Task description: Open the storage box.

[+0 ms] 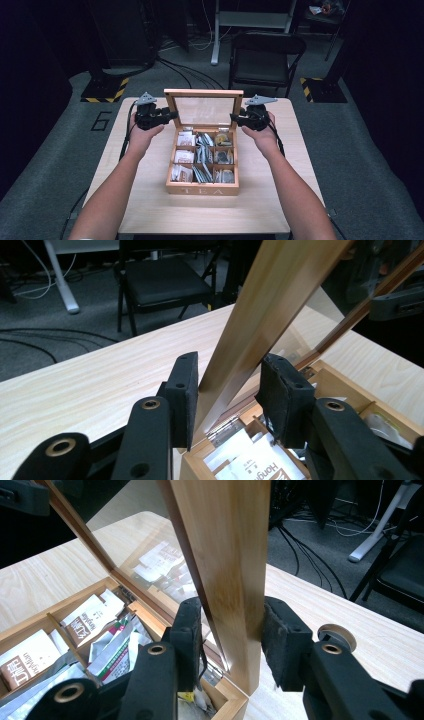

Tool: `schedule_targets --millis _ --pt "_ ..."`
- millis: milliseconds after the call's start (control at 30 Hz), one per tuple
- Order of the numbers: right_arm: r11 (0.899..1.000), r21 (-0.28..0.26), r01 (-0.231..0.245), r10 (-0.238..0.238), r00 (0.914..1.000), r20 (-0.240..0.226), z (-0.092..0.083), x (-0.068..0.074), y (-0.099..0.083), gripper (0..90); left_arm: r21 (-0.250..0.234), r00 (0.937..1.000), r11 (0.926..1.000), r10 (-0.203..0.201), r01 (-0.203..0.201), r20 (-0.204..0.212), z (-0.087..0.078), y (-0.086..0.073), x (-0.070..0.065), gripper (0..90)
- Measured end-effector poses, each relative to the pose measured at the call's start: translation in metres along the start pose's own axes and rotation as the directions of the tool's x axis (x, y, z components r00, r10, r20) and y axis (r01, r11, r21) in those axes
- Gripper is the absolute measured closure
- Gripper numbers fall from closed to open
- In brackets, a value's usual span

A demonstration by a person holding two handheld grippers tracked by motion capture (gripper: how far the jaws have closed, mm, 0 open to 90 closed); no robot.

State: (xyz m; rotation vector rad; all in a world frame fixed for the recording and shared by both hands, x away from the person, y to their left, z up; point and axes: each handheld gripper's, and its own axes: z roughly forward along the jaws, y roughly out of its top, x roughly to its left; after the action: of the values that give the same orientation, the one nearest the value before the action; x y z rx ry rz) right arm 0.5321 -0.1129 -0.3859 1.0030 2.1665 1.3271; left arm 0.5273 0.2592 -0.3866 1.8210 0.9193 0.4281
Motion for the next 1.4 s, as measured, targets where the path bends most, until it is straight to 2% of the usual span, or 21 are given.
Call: schedule_targets --millis 100,167,333,467,500,567,800,900,967,1100,1133,1200,1400 --pt "1.0 0.001 -0.024 0.024 0.9996 -0.015 0.0 -0.003 0.0 62.1 0.02 1.0 0.9998 -0.008 0.008 -0.004 0.003 -0.002 0.001 60.4" --pt "1.0 0.0 -0.02 0.02 0.9996 -0.02 0.001 -0.005 0.001 62.4 0.033 1.0 0.9994 -0.006 0.006 0.002 0.003 -0.003 0.001 59.5" --pt "1.0 0.007 -0.03 0.03 0.9995 -0.006 0.003 -0.006 0.003 63.2 0.027 1.0 0.9996 -0.008 0.008 -0.003 0.002 -0.003 0.001 57.7" --pt "0.999 0.01 -0.034 0.034 0.9994 -0.002 0.005 -0.007 0.004 63.5 0.041 1.0 0.9991 -0.008 0.008 0.003 -0.001 -0.005 0.0 57.4" --pt "0.999 0.012 -0.041 0.041 0.9992 -0.002 0.005 -0.007 0.005 63.6 0.024 1.0 0.9997 -0.007 0.007 -0.002 -0.002 -0.006 -0.001 57.5" --pt "0.999 0.012 -0.04 0.04 0.9992 -0.001 0.006 -0.008 0.005 63.8 0.021 0.9999 0.9997 -0.011 0.011 0.0 -0.003 -0.008 -0.001 57.5" --pt "0.998 0.021 -0.066 0.066 0.9978 0.006 0.009 -0.011 0.007 64.4 0.061 0.9993 0.9975 -0.034 0.035 -0.015 -0.008 -0.015 -0.001 56.9" --pt "0.997 0.022 -0.073 0.073 0.9973 0.012 0.011 -0.012 0.008 64.6 0.034 0.9991 0.9986 -0.039 0.04 -0.014 -0.012 -0.016 -0.003 56.5" --pt "0.997 0.027 -0.071 0.07 0.9974 0.016 0.012 -0.013 0.01 64.8 0.033 0.9991 0.9986 -0.042 0.042 -0.006 -0.014 -0.018 -0.004 55.9" --pt "0.997 0.035 -0.067 0.066 0.9975 0.026 0.014 -0.014 0.011 65.1 0.042 0.9994 0.9985 -0.034 0.035 -0.004 -0.017 -0.023 -0.007 55.2" --pt "0.997 0.036 -0.069 0.068 0.9973 0.028 0.014 -0.014 0.011 65.2 0.059 0.9995 0.9977 -0.033 0.033 -0.003 -0.018 -0.024 -0.007 54.6" --pt "0.997 0.037 -0.074 0.072 0.9968 0.036 0.015 -0.014 0.012 65.1 0.051 0.9996 0.9983 -0.027 0.028 -0.011 -0.02 -0.027 -0.009 54.2" --pt "0.996 0.042 -0.082 0.079 0.9952 0.057 0.018 -0.014 0.013 65.0 0.062 0.9995 0.9976 -0.03 0.03 0.003 -0.027 -0.039 -0.013 54.0"
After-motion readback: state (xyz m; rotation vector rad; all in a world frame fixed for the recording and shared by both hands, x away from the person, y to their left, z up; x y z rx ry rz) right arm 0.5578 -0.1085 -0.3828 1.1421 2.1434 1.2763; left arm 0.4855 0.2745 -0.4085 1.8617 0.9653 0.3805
